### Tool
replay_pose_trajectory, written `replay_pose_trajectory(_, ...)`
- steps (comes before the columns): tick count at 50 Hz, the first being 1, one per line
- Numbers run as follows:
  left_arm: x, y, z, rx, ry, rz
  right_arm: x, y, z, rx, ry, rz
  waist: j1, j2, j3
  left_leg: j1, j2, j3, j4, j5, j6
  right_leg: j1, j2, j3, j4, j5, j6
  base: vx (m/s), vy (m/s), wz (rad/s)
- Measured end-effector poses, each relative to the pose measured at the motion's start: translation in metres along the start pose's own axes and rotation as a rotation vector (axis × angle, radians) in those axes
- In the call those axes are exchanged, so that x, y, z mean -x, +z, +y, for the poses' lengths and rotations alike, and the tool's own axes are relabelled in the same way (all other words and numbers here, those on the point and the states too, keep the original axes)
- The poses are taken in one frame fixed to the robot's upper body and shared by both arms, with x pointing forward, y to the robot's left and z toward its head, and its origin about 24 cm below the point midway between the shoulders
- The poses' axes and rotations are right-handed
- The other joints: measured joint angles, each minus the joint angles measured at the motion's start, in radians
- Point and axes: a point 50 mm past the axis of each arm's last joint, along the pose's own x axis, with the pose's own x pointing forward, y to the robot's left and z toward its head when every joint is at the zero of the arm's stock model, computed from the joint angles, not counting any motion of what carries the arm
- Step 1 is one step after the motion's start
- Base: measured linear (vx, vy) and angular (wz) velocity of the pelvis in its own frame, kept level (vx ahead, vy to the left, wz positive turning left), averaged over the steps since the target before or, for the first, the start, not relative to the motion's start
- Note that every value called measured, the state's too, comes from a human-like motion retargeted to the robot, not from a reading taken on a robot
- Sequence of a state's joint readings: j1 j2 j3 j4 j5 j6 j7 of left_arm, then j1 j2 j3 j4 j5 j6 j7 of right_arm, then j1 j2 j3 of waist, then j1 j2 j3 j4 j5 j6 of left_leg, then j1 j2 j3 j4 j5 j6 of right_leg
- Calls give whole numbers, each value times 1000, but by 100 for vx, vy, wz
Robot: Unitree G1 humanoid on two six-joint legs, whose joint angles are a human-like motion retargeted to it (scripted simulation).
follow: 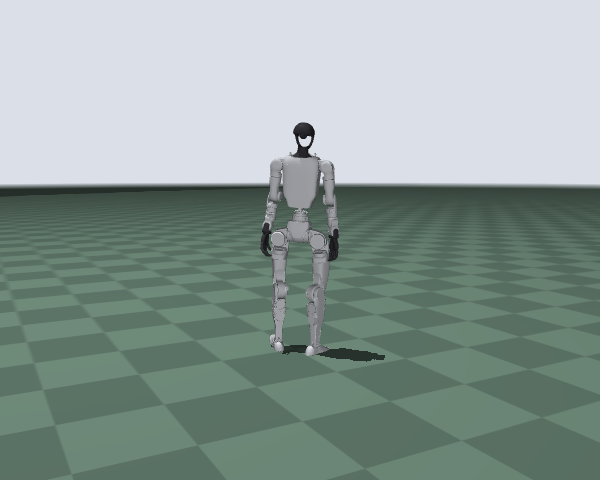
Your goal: In place motions
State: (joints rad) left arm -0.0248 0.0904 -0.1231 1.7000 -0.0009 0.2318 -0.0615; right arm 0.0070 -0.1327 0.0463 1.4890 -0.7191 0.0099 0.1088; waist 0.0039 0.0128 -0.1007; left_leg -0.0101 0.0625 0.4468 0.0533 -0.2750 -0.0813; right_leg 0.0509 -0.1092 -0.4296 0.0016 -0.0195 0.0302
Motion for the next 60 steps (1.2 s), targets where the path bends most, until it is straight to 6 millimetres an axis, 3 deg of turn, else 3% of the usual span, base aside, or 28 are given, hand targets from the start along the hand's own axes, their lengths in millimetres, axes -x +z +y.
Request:
replay_pose_trajectory(2,27,80,-11,-41,-52,-250,12,-87,40,-244,91,342,-6,-19,-7,-13,-8,-22,5,0,2,11,-10,-29,-6,-4,5,1,-7,46)
replay_pose_trajectory(5,85,176,-32,-90,-144,-610,49,-174,89,-591,103,685,-8,-31,2,-25,-17,-45,15,-3,6,17,-18,-45,-10,-6,3,1,-6,8)
replay_pose_trajectory(8,147,236,-46,-126,-155,-893,77,-218,115,-809,-7,823,-8,-33,19,-25,-16,-47,19,-6,4,18,-22,-43,-10,-7,-9,-4,-5,-23)
replay_pose_trajectory(10,197,269,-53,-173,-126,-1095,95,-241,126,-904,-114,880,-9,-33,35,-20,-15,-43,19,-6,4,16,-22,-33,-8,-4,-17,-9,-2,-30)
replay_pose_trajectory(13,240,289,-57,-252,-42,-1265,114,-258,143,-943,-189,983,15,-30,49,-10,-11,-29,16,-4,3,13,-19,-18,-5,0,-24,-2,2,-26)
replay_pose_trajectory(15,250,293,-57,-275,16,-1306,116,-257,146,-916,-219,1029,28,-26,51,-10,-9,-25,14,-3,3,10,-17,-16,-5,2,-25,0,0,0)
replay_pose_trajectory(18,232,286,-58,-286,46,-1262,92,-232,133,-835,-211,937,36,-15,40,-16,-6,-24,10,1,5,7,-13,-26,-8,1,-24,1,3,13)
replay_pose_trajectory(20,201,270,-54,-284,33,-1172,66,-200,111,-740,-163,808,36,-6,28,-23,-3,-24,10,2,6,4,-11,-37,-10,0,-23,0,7,25)
replay_pose_trajectory(23,131,223,-41,-250,-1,-920,30,-136,64,-491,-130,581,36,6,18,-19,-2,-27,8,2,4,3,-8,-36,-8,-3,-21,-1,7,13)
replay_pose_trajectory(25,82,173,-29,-191,-18,-688,13,-79,26,-313,-147,392,39,14,15,-8,-2,-24,4,0,2,0,-5,-20,-3,-2,-19,1,4,-10)
replay_pose_trajectory(28,20,67,-14,-39,-49,-257,5,38,-28,-106,-155,4,57,34,27,19,3,4,-10,-2,-1,-15,-1,17,8,7,-17,-3,1,-48)
replay_pose_trajectory(31,-8,-29,-13,88,-77,48,29,137,-60,16,-158,-328,78,48,43,47,6,40,-25,-3,-5,-27,7,55,14,17,-17,-2,-2,-67)
replay_pose_trajectory(33,-14,-101,-16,157,-100,225,65,207,-75,90,-171,-577,99,55,49,62,9,67,-36,-3,-9,-40,10,83,19,25,-15,1,-2,-65)
replay_pose_trajectory(35,-11,-156,-16,198,-120,331,102,255,-84,142,-174,-775,122,58,51,67,13,86,-41,-3,-12,-51,14,102,21,30,-13,0,-2,-41)
replay_pose_trajectory(37,-4,-197,-16,240,-131,418,136,286,-92,182,-185,-933,132,60,55,65,16,92,-43,-1,-15,-59,16,110,23,33,-10,-1,-1,-9)
replay_pose_trajectory(40,7,-237,-18,336,-87,551,173,310,-97,259,-237,-1114,118,52,62,55,19,86,-41,3,-16,-60,14,95,23,30,-7,-3,-9,33)
replay_pose_trajectory(42,8,-239,-17,405,-34,567,177,309,-98,294,-289,-1145,99,44,61,45,19,77,-37,7,-17,-56,10,79,22,26,-6,1,-7,51)
replay_pose_trajectory(44,3,-223,-16,452,-6,514,163,296,-95,301,-333,-1118,80,35,54,35,17,65,-33,9,-16,-51,7,64,20,22,-6,7,-2,49)
replay_pose_trajectory(47,-11,-165,-12,473,11,347,110,247,-82,295,-340,-938,56,21,36,18,7,41,-23,11,-10,-41,1,41,16,15,-7,9,4,42)
replay_pose_trajectory(49,-15,-110,-5,423,22,206,63,192,-65,266,-276,-712,47,12,31,10,0,26,-16,12,-5,-28,-4,25,12,11,-7,8,4,46)
replay_pose_trajectory(52,-1,1,2,266,44,-58,9,76,-24,147,-114,-253,42,-8,46,5,-13,-2,-5,18,3,9,-13,-22,0,5,-7,4,1,71)
replay_pose_trajectory(54,27,80,-7,139,21,-279,0,-1,7,48,13,57,41,-26,65,0,-20,-22,4,20,7,31,-20,-53,-8,3,-7,-4,-6,60)
replay_pose_trajectory(56,65,147,-24,18,-40,-503,8,-65,40,-57,108,319,37,-38,76,-10,-23,-37,13,20,8,41,-27,-71,-11,0,-8,-5,-5,35)
replay_pose_trajectory(58,126,217,-50,-110,-127,-793,30,-132,79,-200,175,560,25,-50,81,-24,-27,-55,19,18,10,39,-38,-81,-13,-2,-11,-6,-5,9)
replay_pose_trajectory(60,185,259,-73,-194,-186,-1033,56,-181,106,-321,191,715,15,-56,82,-32,-32,-64,21,15,11,32,-45,-80,-14,1,-16,-4,-4,-28)
